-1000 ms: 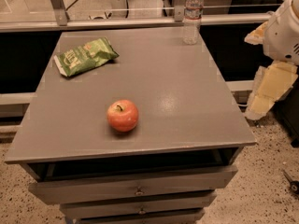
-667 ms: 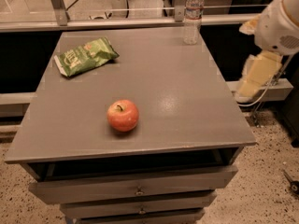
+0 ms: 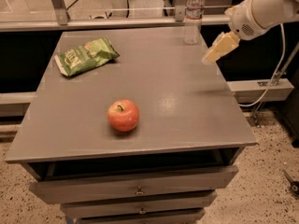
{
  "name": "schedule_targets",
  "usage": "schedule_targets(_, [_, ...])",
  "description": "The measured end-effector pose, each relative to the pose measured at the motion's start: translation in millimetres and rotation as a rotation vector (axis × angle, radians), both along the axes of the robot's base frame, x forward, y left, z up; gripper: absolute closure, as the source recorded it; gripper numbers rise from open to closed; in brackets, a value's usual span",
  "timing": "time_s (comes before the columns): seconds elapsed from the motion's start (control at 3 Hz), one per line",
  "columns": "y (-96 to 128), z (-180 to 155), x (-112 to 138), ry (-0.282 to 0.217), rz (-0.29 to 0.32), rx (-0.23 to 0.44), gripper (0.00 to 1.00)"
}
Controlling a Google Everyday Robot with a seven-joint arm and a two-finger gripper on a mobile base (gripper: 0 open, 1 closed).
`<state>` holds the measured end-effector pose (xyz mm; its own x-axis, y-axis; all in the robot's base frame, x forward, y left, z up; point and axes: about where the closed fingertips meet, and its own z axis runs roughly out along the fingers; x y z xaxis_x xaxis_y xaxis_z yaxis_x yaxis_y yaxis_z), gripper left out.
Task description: Pick water bottle
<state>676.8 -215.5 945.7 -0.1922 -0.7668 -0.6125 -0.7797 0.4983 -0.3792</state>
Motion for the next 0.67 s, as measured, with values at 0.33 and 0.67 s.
schedule_targets(0.33, [10.2,-9.5,54.3,-0.092,-0.060,0.104,0.00])
schedule_targets(0.67, [10.4,-7.7,55.4,-0.100,-0.062,0.104,0.00])
